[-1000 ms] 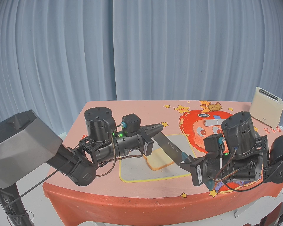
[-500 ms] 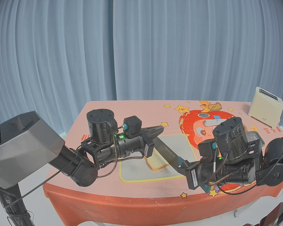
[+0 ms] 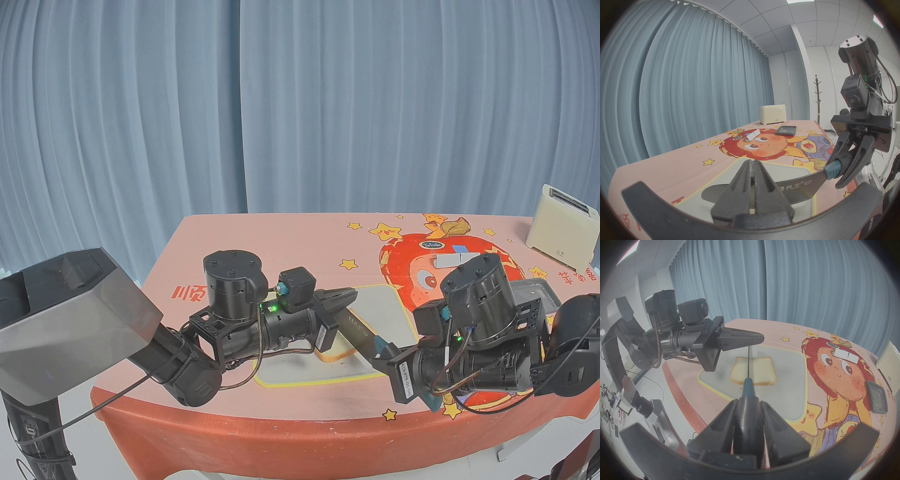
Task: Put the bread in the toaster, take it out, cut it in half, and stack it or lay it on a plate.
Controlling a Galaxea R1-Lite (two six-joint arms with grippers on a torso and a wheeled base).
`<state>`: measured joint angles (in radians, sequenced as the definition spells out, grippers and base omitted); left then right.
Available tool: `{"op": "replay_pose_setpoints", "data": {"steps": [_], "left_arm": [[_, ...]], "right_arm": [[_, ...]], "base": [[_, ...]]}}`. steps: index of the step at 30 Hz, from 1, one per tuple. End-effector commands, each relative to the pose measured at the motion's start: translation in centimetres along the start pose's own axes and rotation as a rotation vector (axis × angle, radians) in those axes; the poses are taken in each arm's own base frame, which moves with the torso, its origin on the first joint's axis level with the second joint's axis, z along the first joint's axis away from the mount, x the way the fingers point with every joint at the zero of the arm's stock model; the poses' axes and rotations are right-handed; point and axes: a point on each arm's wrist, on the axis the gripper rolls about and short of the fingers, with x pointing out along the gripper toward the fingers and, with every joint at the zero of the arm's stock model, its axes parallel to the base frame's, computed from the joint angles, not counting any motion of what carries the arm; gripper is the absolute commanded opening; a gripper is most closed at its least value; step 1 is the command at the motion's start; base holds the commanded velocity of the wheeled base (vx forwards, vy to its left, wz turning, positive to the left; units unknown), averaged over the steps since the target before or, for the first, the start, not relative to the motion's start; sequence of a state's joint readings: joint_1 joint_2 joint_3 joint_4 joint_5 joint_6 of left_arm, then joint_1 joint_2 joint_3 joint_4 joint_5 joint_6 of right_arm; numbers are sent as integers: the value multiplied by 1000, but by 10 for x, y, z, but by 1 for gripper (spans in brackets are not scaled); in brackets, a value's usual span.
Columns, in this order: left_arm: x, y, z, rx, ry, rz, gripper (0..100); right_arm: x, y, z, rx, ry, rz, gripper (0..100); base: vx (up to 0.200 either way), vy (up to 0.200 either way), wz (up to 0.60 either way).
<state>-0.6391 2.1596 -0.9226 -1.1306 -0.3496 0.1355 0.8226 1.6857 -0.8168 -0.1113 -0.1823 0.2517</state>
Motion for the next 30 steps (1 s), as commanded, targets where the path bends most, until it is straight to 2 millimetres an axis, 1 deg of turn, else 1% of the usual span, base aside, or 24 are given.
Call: {"op": "replay_pose_setpoints", "data": {"steps": [1,5,7,10,11,18,19,24,25,30], "left_arm": [[1,-1,-7,-7,18,-3,0],[0,-1,-13,-11,28,-3,0],[1,-3,-20,-15,39,-6,0],[2,-3,-23,-17,45,-7,0],[3,-3,-28,-21,57,-8,0],[3,-3,-31,-21,55,-8,0],[4,-4,-35,-24,65,-10,0],[4,-5,-40,-26,71,-12,0],[5,-5,-44,-28,76,-13,0],[5,-5,-46,-29,78,-13,0]], "right_arm": [[2,0,-1,-2,7,-1,0],[2,1,-2,-4,9,0,0],[2,1,-2,-5,11,0,0],[2,1,-2,-4,12,0,0],[2,1,-2,-4,15,-1,0],[1,0,-2,-1,18,-3,0],[1,1,-3,-2,18,-2,0],[1,0,-3,1,22,-5,0],[1,0,-3,3,22,-5,0],[2,-1,-4,5,24,-10,0]], "base": [[0,0,0],[0,0,0],[0,0,0],[0,0,0],[0,0,0],[0,0,0],[0,0,0],[0,0,0],[0,0,0],[0,0,0]]}}
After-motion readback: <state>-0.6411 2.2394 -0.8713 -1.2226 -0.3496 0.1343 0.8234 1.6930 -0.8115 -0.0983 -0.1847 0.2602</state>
